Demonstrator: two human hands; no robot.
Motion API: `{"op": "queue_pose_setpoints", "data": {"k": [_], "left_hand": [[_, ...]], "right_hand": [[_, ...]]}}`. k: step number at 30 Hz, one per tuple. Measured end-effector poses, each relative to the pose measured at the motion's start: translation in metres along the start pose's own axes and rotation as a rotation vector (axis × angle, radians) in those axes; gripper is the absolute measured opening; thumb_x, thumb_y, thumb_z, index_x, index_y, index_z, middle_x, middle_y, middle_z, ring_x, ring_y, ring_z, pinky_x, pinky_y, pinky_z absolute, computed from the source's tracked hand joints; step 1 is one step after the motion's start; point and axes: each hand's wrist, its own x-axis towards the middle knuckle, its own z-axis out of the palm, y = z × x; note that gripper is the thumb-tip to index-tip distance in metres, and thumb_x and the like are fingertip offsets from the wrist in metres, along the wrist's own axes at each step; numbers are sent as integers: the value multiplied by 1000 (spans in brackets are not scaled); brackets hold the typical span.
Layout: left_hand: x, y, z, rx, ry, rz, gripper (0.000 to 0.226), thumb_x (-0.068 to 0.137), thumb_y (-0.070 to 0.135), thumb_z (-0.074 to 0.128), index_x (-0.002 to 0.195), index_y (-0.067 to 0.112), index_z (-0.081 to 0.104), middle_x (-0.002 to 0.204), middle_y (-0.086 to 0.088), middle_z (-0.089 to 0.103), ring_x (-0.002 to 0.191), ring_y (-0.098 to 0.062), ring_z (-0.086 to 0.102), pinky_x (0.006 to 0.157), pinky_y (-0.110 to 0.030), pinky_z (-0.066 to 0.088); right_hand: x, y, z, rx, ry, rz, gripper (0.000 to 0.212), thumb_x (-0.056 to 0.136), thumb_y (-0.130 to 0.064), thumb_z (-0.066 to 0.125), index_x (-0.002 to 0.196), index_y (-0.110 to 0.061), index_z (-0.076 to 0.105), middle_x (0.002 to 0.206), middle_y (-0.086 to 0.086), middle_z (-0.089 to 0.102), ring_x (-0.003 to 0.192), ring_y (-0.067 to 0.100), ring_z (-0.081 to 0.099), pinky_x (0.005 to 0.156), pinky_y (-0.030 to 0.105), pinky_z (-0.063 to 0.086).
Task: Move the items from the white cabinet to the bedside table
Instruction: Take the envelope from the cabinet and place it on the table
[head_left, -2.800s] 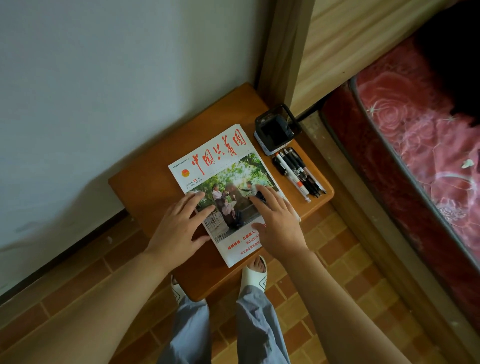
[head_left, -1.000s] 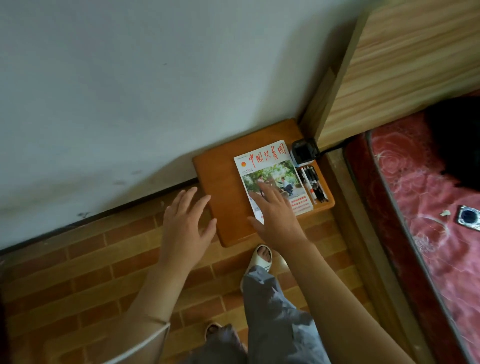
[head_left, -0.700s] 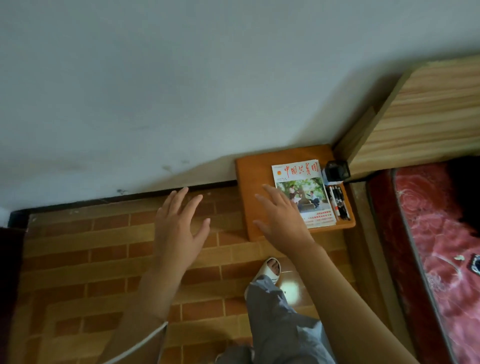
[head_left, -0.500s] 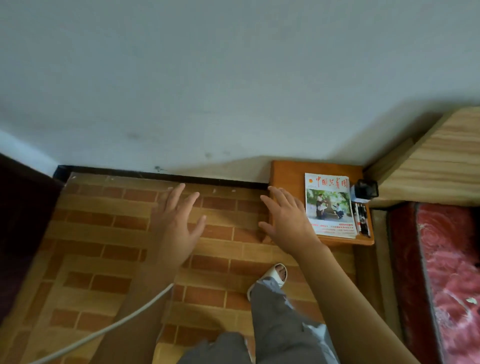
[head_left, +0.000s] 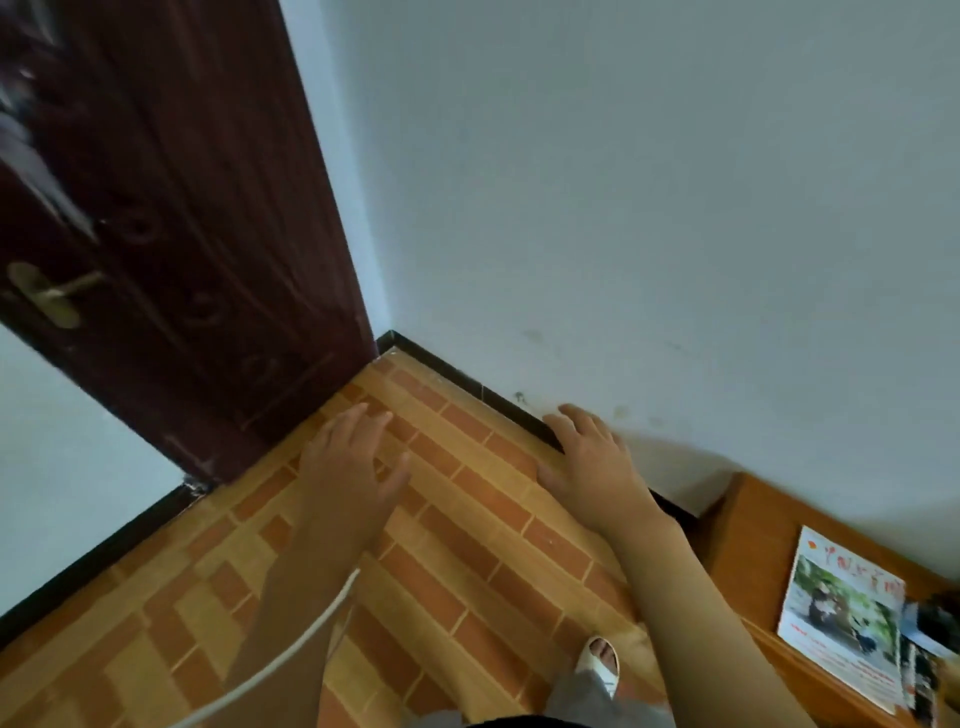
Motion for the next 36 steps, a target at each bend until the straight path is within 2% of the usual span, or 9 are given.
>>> {"op": "queue_pose_setpoints", "data": {"k": [3, 6, 10, 14, 17, 20, 23, 31, 36], "left_hand": [[-19, -27, -38, 5, 59, -100, 68, 90, 59, 40, 143, 19, 56, 151, -11, 49, 138, -34, 45, 110, -56, 41], [-38, -52, -64, 22, 96, -207, 66, 93, 61, 40, 146, 24, 52, 156, -5, 44, 143, -30, 40, 114, -53, 36], [-61, -86, -91, 37, 153, -332, 68, 93, 66, 34, 148, 30, 49, 159, 0, 40, 146, -27, 37, 117, -56, 36], [-79, -114, -113, 58, 217, -434, 58, 98, 59, 48, 148, 31, 49, 161, 2, 39, 149, -24, 35, 121, -54, 32], [-86, -131, -128, 74, 255, -522, 57, 98, 53, 56, 150, 32, 47, 162, 4, 36, 151, -21, 30, 122, -51, 28], [-80, -150, -139, 98, 296, -587, 56, 98, 51, 58, 150, 35, 46, 163, 6, 34, 152, -20, 28, 123, -51, 27], [-61, -172, -145, 130, 320, -634, 55, 97, 50, 60, 148, 33, 49, 161, 6, 37, 149, -20, 31, 120, -51, 32], [7, -215, -158, 158, 378, -740, 55, 97, 50, 60, 148, 34, 48, 161, 6, 37, 148, -20, 32, 119, -49, 34], [-2, -241, -171, 142, 446, -817, 59, 93, 57, 51, 146, 31, 51, 158, 4, 41, 145, -23, 38, 112, -55, 42]], "right_hand": [[11, -55, -8, 1, 13, -120, 64, 99, -57, 51, 157, -37, 33, 167, -7, 27, 154, 21, 26, 126, 48, 22], [19, -103, -14, 19, 7, -204, 63, 99, -62, 49, 156, -41, 33, 168, -8, 26, 154, 22, 25, 127, 53, 23], [27, -157, -18, 34, -22, -312, 62, 100, -63, 48, 156, -43, 30, 168, -12, 24, 154, 19, 24, 126, 51, 19], [43, -205, -13, 51, -79, -397, 62, 101, -58, 48, 158, -39, 29, 168, -10, 24, 155, 22, 24, 127, 54, 21], [77, -231, 9, 64, -143, -448, 66, 98, -71, 42, 156, -42, 31, 167, -9, 28, 155, 23, 27, 124, 56, 28], [117, -256, 31, 26, -147, -524, 63, 95, -78, 37, 150, -47, 37, 164, -15, 30, 154, 20, 30, 122, 55, 32], [146, -290, 24, -6, -164, -632, 63, 101, -63, 46, 157, -38, 33, 169, -10, 22, 157, 22, 21, 125, 50, 20], [236, -354, 37, 46, -265, -767, 67, 101, -51, 53, 160, -27, 32, 170, -4, 20, 157, 18, 16, 124, 46, 22], [260, -413, 63, 47, -331, -869, 66, 101, -50, 54, 160, -27, 32, 170, -4, 21, 157, 18, 16, 126, 45, 20]]}}
